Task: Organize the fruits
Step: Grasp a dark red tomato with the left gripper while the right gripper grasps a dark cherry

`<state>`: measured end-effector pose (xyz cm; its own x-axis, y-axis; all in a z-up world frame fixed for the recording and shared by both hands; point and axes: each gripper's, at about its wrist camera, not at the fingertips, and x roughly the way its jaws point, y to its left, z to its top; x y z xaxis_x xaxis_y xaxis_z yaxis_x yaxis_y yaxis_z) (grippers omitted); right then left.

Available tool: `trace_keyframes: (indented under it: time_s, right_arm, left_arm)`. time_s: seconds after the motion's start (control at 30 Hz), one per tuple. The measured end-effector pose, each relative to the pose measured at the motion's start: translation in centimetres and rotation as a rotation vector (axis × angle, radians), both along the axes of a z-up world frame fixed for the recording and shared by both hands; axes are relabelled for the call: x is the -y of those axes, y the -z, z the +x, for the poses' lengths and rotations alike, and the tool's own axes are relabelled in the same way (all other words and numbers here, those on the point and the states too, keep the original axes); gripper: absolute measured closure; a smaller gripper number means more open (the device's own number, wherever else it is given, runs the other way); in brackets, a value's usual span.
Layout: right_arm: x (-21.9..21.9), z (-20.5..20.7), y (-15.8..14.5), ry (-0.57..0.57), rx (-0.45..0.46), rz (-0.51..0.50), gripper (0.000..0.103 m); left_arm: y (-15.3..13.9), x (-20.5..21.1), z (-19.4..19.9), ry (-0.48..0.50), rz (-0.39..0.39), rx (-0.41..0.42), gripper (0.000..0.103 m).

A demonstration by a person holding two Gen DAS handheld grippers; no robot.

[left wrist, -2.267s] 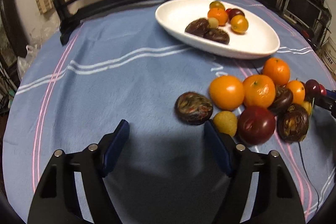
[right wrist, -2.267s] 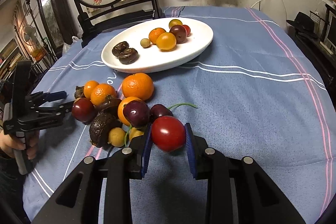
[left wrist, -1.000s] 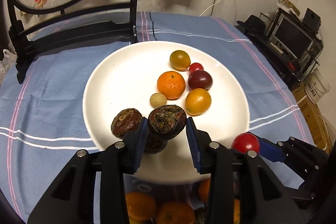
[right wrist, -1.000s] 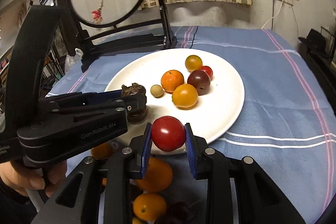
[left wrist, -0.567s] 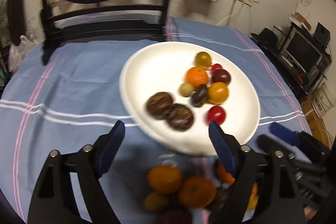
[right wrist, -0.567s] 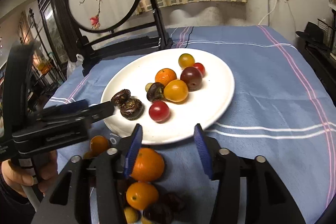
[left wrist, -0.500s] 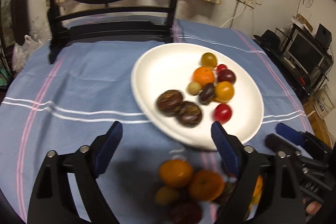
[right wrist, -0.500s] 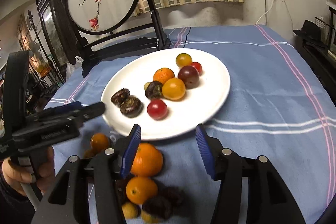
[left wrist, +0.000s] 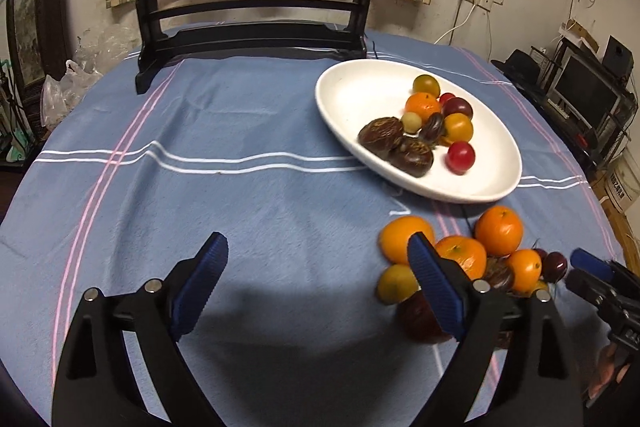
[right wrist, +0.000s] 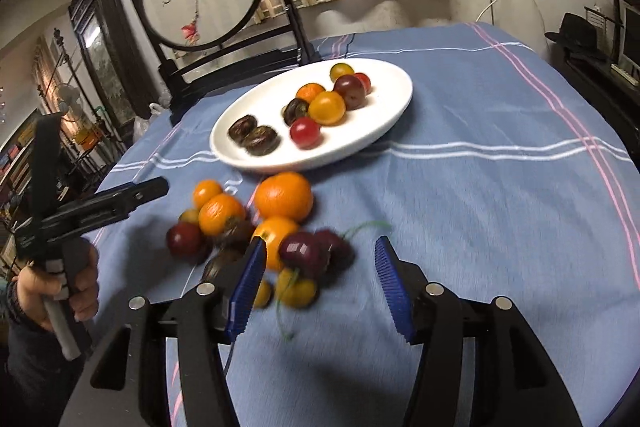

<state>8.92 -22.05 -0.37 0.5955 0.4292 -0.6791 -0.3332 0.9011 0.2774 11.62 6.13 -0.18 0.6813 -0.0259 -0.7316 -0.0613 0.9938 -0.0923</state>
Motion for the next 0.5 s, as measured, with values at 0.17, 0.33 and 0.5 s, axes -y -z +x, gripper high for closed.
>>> trace_keyframes:
  time_s: [0.17,0.33,0.5]
  right_arm:
    - [-1.2,-1.0,0.8,-0.034,-0.026,-0.070,0.046]
    - [-2.8,-0.8,1.3,-0.048,-0.037,-0.174,0.049]
    - [-2.6,0.2,0.7,-0.019,-0.033,-0.162,0.049]
  left_arm:
    - [-0.1,-0.5,0.0,0.034,-0.061,-0.014,0.013]
    - [-0.8,0.0,-0.7,0.054,-0.034,0.006,0.011]
    - [-0.8,0.2,-1.0,0.070,-0.052,-0.014,0.010]
